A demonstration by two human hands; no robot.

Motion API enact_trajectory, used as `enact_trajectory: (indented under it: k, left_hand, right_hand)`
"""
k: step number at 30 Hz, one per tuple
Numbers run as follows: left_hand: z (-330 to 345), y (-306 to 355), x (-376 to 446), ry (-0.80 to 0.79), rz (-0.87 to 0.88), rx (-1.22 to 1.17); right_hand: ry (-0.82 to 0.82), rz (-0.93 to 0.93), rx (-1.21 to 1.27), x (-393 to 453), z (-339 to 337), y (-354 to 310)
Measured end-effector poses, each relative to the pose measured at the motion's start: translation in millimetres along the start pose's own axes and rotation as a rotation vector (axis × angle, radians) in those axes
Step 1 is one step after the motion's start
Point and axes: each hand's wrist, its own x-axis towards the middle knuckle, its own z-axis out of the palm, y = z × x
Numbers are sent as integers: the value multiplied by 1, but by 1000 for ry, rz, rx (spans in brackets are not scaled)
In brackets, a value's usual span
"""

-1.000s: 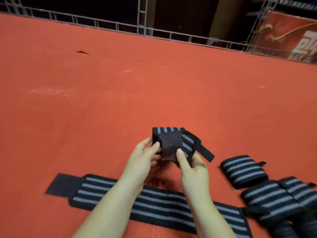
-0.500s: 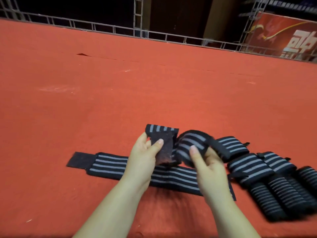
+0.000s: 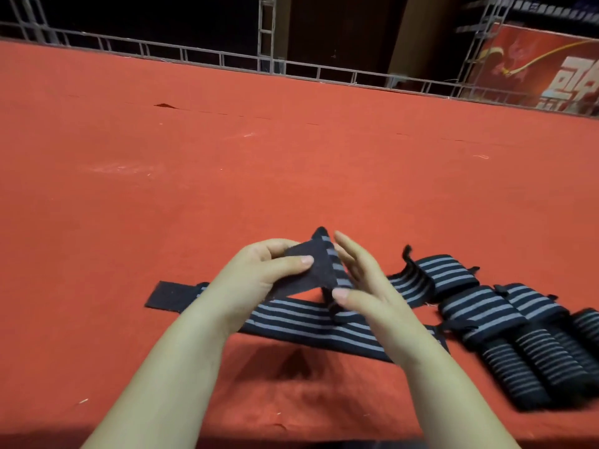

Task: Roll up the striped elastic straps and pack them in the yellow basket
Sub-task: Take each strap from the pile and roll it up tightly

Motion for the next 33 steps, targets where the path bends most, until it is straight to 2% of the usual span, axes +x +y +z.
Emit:
enact_trajectory:
  k: [2, 5, 7, 10, 12, 14, 17, 25, 33]
  left_hand:
    - [-16, 5, -9, -38, 3, 106]
    - [-41, 10, -27, -76, 24, 318]
    - [-61, 5, -31, 79, 30, 397]
    - [-103, -17, -23, 471, -30, 410]
    - [-126, -37, -16, 637, -99, 366]
    - [-144, -54, -9, 736, -172, 321]
    - [-164, -70, 0, 737, -204, 179]
    - [-206, -92, 13, 721, -379, 322]
    - [-218, -83, 8, 695, -492, 255]
  right_hand:
    - [-53, 23, 69, 12, 8, -6]
    - [-121, 28, -109, 40, 29, -15]
    - [-195, 76, -272, 59, 45, -14]
    - [-268, 189, -449, 85, 68, 3]
    - [-278, 243, -593, 100, 82, 17]
    - [-267, 296, -736, 116, 94, 30]
    - [-255, 359, -767, 135, 106, 45]
    - [-273, 467, -655, 161, 121, 67]
    - [-359, 562, -609, 162, 119, 71]
